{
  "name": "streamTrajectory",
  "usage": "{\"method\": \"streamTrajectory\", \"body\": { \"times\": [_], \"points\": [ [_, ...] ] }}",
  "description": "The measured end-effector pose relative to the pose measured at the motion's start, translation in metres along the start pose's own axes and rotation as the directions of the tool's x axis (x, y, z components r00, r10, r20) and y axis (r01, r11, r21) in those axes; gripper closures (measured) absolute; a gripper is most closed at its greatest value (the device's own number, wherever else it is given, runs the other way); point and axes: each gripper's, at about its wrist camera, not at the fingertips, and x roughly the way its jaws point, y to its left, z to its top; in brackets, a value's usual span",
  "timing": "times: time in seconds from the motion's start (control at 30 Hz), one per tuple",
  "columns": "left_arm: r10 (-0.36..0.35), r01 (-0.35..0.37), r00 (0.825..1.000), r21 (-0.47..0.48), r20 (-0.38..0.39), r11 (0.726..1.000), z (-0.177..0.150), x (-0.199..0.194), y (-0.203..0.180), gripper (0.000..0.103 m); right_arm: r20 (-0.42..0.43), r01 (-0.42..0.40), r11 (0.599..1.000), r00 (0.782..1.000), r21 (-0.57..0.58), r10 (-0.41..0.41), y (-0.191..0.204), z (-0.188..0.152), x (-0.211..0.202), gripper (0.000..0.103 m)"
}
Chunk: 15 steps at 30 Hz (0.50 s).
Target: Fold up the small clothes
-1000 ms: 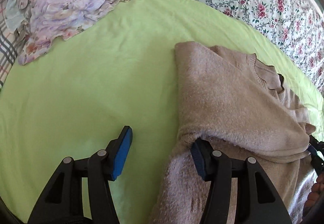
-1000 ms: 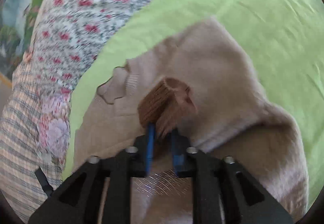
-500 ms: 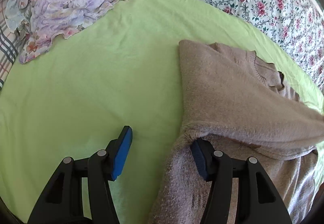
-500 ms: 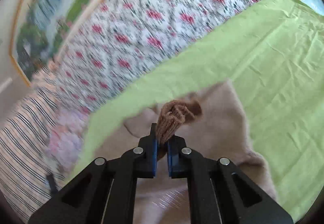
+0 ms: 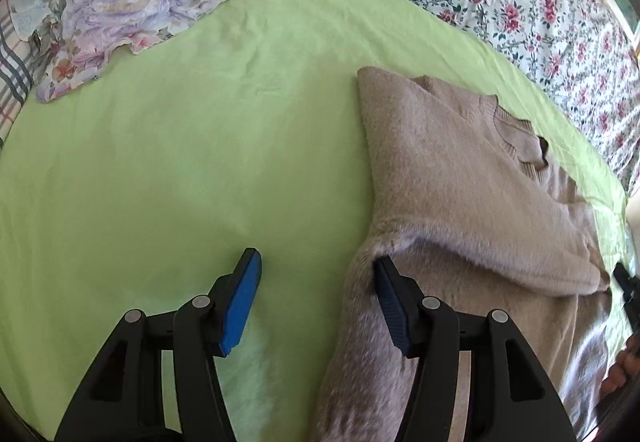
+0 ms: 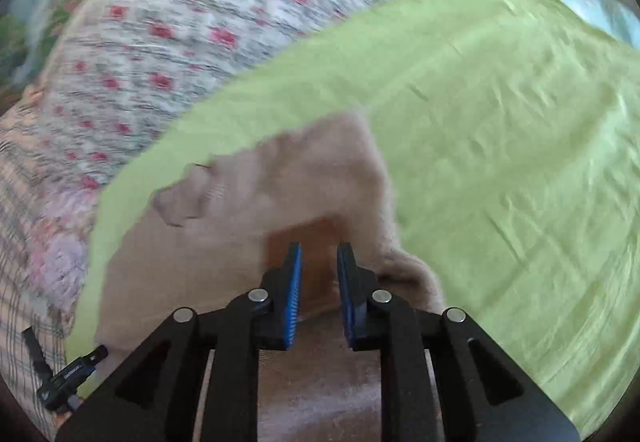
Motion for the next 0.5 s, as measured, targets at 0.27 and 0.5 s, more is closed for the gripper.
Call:
{"method": "streamTrajectory", "body": {
  "times": [0.27,0.5],
  "points": [
    [0.004,-0.004,1.000,-0.005,-0.025,1.000,-0.002,-0.009,0.003,0.045,-0.227,-0.015,1.000,0.974,-0.006,0.013,-0.003,-0.015,0.042,0.070],
    [-0.125,0.132,0.989,0.083,-0.084,0.988,-0.041,-0.044,0.007,0.046,-0.133,-0.049,0.998,0.990,-0.044,0.043,-0.019,-0.028,-0.047,0.067]
  ]
}}
